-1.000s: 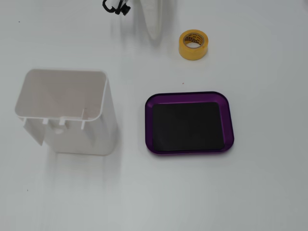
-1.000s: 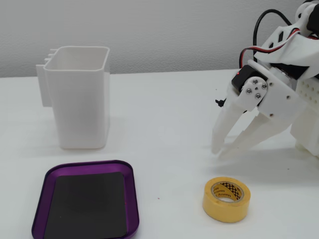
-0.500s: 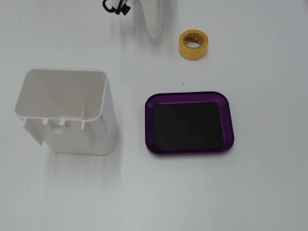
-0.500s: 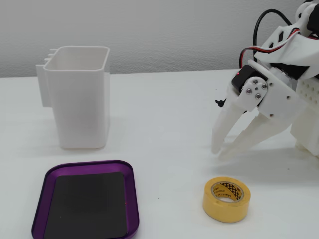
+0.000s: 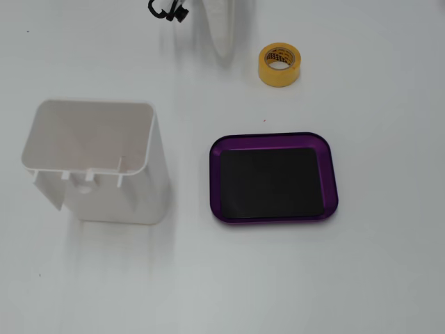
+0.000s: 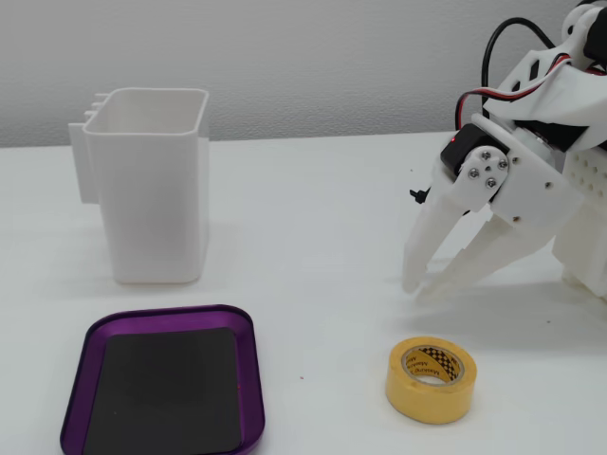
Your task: Pick up the yellow tape and place it in the box.
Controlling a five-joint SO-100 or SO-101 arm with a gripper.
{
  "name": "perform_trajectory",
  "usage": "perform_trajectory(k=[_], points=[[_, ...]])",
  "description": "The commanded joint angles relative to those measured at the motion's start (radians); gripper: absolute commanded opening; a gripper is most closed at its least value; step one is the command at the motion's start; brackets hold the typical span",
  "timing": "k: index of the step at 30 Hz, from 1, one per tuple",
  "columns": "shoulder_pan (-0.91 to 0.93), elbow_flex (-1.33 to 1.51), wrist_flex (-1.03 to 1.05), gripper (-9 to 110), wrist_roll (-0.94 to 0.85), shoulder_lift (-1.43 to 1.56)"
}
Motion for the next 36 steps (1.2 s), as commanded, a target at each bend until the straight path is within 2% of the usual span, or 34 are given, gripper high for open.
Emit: perform_trajectory(k=[1,19,22,27,33,36], points=[[-0.008,0.006,-0.006,0,-0.002,0.110],[0.003,-0.005,-0.003,0,-0.009,0.106],[0.003,-0.049,-0.002,0,-0.106,0.104],[0.006,-0.095,0.000,0,-0.422,0.104],[0.107,-0.267,0.002,5,-0.379,0.084],[0.156,-0.380,0.003,9,-0.364,-0.061]])
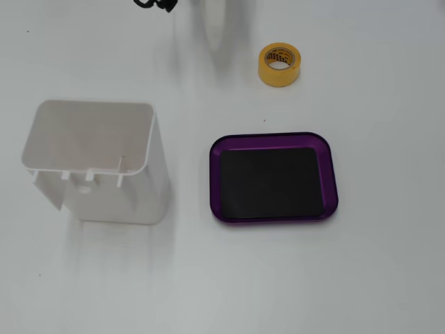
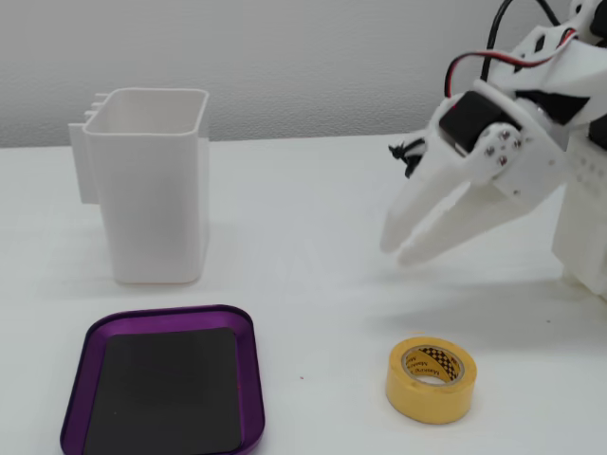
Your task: Pick up the yellow tape and place it in the box.
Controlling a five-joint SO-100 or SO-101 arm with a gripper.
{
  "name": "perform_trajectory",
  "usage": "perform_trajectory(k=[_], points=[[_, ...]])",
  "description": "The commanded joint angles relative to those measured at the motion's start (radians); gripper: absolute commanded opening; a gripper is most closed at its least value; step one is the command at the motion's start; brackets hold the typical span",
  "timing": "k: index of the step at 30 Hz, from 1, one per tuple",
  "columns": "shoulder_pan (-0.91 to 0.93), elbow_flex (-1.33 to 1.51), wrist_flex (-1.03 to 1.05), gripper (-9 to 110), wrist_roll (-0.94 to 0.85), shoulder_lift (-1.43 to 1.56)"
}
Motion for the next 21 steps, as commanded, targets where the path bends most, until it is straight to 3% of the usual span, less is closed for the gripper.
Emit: perform_trajectory(k=[1,6,12,16,21], points=[[0.044,-0.173,0.003,9,0.009,-0.129],[0.025,-0.500,0.094,10,-0.002,-0.626],[-0.256,-0.844,0.319,10,-0.035,-1.108],[-0.379,-0.908,0.337,10,-0.028,-1.247],[-0.400,-0.861,0.284,17,-0.037,-1.312]])
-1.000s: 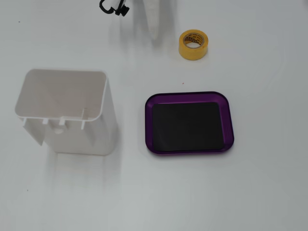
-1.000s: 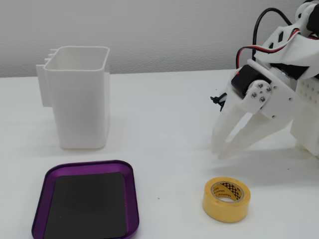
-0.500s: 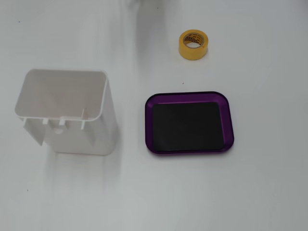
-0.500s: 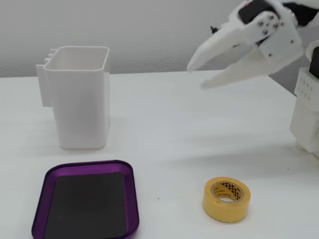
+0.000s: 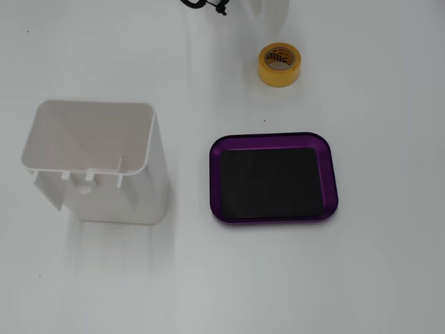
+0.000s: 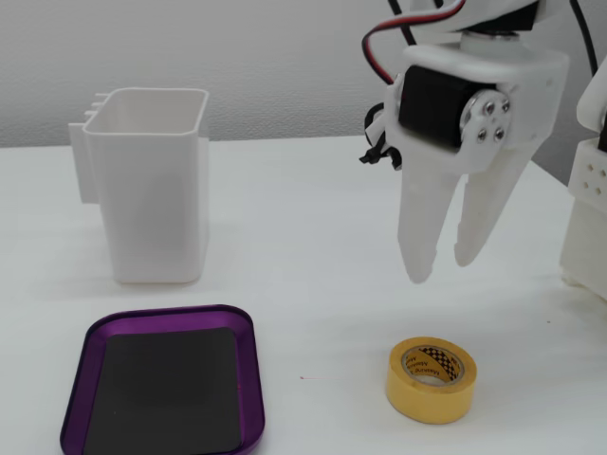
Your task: Pick up the yellow tape and place it in the box.
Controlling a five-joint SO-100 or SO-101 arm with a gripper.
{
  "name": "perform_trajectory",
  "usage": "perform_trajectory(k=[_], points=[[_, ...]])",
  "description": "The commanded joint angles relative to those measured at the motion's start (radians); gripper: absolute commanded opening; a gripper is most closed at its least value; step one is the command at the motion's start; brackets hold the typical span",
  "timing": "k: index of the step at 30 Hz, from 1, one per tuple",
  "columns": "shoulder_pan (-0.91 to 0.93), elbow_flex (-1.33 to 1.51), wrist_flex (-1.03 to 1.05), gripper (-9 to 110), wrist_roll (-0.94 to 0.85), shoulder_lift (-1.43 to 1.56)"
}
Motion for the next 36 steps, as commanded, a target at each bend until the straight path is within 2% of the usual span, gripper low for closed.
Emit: perform_trajectory(k=[1,10,17,19,22,28,36], points=[[-0.021,0.028,-0.052,17,-0.015,-0.012],[-0.023,0.344,-0.282,17,-0.040,-0.012],[-0.020,0.442,-0.410,17,-0.038,-0.017],[-0.020,0.456,-0.453,13,-0.032,-0.023],[-0.018,0.474,-0.514,0,-0.028,-0.025],[-0.020,0.431,-0.494,-1,-0.028,-0.008],[0.094,0.092,-0.456,-1,0.034,0.094]])
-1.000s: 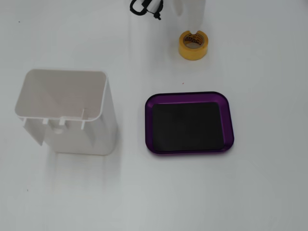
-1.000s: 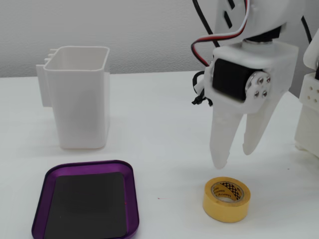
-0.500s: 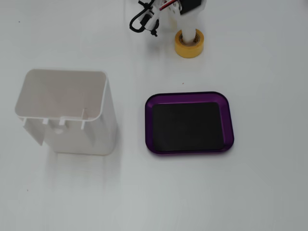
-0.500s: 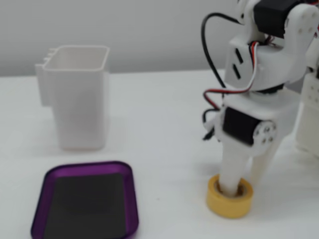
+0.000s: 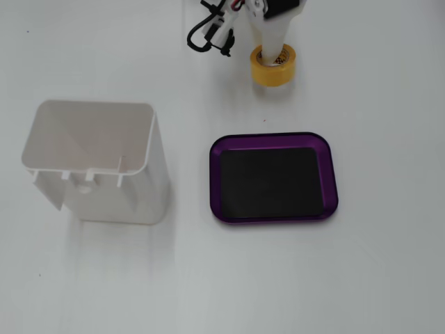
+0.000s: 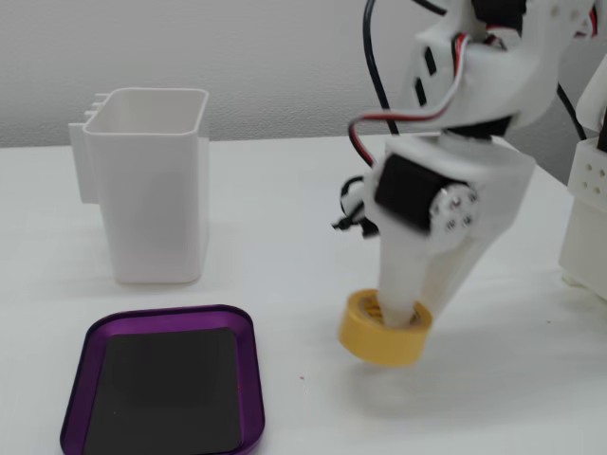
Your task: Pick up the yellow tape and place it in the box.
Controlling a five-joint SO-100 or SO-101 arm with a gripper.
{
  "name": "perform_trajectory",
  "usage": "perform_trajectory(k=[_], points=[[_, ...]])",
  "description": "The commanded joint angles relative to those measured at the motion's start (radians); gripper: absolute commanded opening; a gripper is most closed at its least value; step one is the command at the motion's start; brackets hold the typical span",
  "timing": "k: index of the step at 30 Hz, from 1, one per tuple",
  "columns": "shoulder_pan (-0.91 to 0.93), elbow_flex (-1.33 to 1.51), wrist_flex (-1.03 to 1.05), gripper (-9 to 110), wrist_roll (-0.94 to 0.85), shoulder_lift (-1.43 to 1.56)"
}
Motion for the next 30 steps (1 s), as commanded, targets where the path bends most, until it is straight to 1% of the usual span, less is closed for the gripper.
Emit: perform_trajectory(k=[1,6,8,12,15,20,25,30], points=[[0.077,-0.175,-0.012,-1,0.026,0.063],[0.213,-0.267,-0.225,-1,0.063,0.029],[0.218,-0.272,-0.291,-1,0.063,-0.034],[0.218,-0.299,-0.351,-1,0.064,-0.235],[0.216,-0.365,-0.359,-1,0.064,-0.393],[0.183,-0.453,-0.359,-1,0.141,-0.577],[0.146,-0.512,-0.359,0,0.141,-0.673],[0.135,-0.512,-0.359,0,0.140,-0.684]])
